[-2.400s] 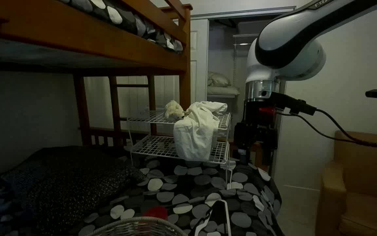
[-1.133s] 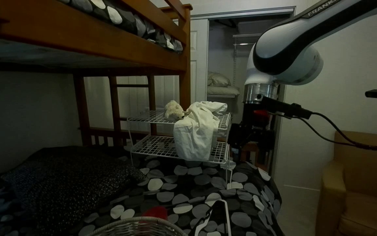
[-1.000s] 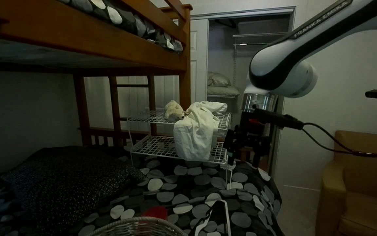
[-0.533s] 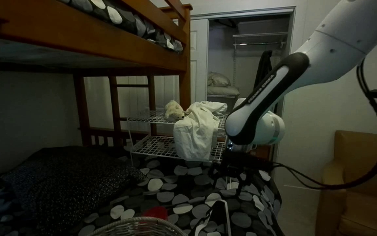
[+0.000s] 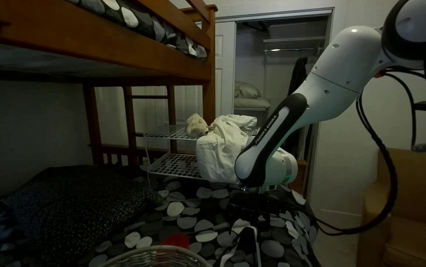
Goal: Put the black and white hangers in the basket
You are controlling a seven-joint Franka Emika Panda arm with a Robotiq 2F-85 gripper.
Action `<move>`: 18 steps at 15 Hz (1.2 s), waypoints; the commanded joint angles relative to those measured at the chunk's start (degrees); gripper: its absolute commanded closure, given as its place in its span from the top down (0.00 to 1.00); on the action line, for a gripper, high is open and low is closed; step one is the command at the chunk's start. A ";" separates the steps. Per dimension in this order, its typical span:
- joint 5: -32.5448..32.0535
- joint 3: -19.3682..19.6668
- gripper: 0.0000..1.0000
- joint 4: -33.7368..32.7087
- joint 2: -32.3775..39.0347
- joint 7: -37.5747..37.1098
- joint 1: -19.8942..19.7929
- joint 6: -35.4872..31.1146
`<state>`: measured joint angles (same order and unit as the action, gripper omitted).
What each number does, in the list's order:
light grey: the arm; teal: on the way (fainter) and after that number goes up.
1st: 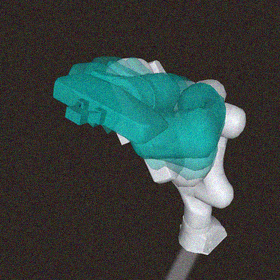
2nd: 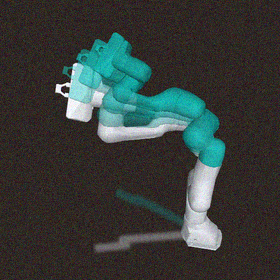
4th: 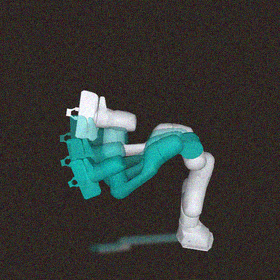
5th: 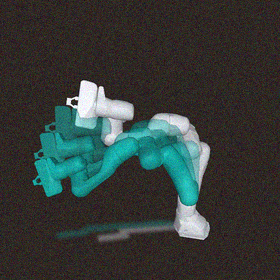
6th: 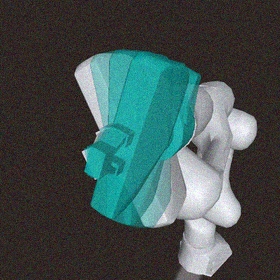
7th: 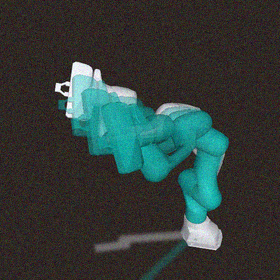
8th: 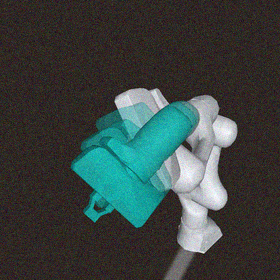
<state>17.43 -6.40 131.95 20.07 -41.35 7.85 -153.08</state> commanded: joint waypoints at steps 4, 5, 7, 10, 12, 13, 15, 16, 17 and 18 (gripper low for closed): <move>-3.04 5.37 1.00 -7.97 11.69 -8.79 6.40 -6.46; -3.16 5.98 1.00 -9.52 13.25 -9.84 7.03 -5.81; -3.61 7.00 0.73 -12.52 16.60 -11.42 8.49 -5.29; -3.93 8.12 0.61 -15.78 19.48 -13.10 9.84 -4.75; -4.29 8.71 0.43 -17.29 20.58 -14.00 10.39 -4.58; -4.28 8.82 0.37 -17.56 20.77 -14.24 10.54 -4.58; -4.17 8.78 0.21 -17.73 20.68 -14.72 10.61 -4.35; -4.05 8.65 0.15 -17.52 20.26 -14.82 10.53 -4.17; -3.96 8.50 0.06 -16.97 19.44 -14.79 10.33 -3.98; -3.81 8.17 0.02 -16.32 18.59 -14.49 9.94 -3.91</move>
<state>14.18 1.34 115.35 39.39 -54.63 17.65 -158.09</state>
